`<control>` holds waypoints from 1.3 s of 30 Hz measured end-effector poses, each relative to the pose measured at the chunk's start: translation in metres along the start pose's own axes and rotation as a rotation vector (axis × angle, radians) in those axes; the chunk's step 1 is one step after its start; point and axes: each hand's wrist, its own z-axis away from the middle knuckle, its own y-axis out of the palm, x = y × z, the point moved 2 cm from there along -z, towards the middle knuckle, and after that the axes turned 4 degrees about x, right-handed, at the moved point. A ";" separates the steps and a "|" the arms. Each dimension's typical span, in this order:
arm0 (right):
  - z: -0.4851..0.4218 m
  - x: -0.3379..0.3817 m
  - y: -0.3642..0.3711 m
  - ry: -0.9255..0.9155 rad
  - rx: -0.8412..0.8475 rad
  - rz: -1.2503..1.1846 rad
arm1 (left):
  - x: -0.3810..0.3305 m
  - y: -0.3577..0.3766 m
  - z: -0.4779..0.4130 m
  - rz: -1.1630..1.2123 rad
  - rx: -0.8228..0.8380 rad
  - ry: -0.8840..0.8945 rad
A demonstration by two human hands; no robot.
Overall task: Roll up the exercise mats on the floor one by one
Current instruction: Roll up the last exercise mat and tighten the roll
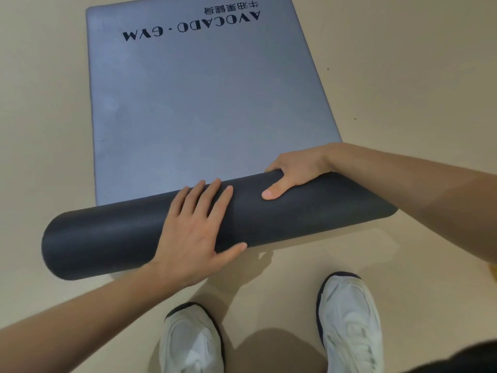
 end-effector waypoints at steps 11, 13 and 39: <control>0.012 0.000 0.007 -0.072 -0.691 0.593 | 0.040 -0.027 -0.074 0.105 0.173 0.021; 0.018 0.000 0.022 -0.161 -0.832 0.666 | 0.052 -0.031 -0.091 0.182 0.278 0.014; -0.013 -0.002 -0.077 -0.100 -0.591 0.537 | 0.081 -0.039 -0.100 -0.152 -0.057 -0.030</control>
